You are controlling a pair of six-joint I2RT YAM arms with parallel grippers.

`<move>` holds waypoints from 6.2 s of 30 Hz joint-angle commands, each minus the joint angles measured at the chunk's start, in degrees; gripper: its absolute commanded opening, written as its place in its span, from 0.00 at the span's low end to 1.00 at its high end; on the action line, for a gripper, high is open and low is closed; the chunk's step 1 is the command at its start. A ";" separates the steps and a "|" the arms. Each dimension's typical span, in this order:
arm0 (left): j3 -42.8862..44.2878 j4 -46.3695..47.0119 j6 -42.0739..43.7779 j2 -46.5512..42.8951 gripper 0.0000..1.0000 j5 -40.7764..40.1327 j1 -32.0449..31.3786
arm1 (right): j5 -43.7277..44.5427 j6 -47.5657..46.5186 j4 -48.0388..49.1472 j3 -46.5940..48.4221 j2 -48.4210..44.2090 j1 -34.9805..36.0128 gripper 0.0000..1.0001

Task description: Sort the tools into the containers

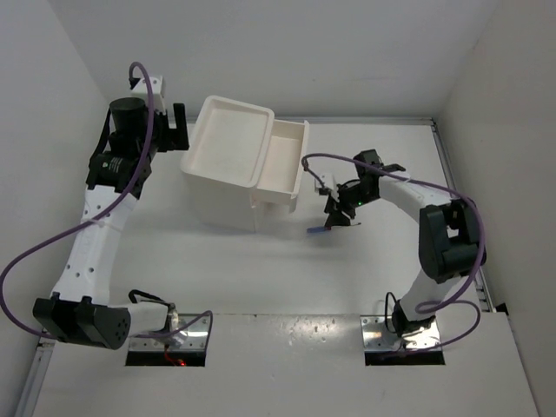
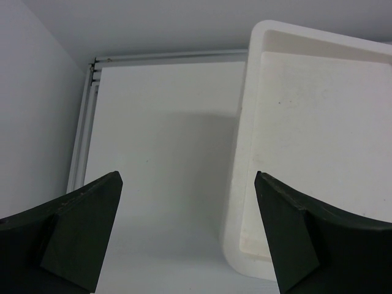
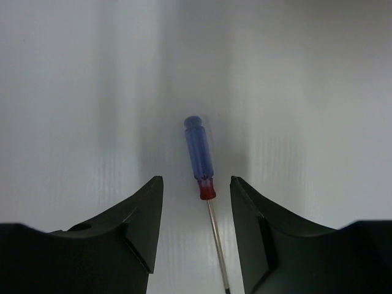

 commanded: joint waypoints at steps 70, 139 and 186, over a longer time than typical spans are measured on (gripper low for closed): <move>-4.79 2.03 -3.42 -3.85 1.00 2.49 2.22 | 3.73 70.69 15.70 10.90 -28.60 8.09 0.00; 7.78 -3.14 2.03 11.17 0.91 10.67 0.46 | 14.99 76.85 16.27 13.38 -12.06 0.01 0.60; 12.52 -10.00 3.79 23.22 0.04 13.04 -0.59 | -20.88 14.87 17.31 19.97 7.45 -2.46 0.92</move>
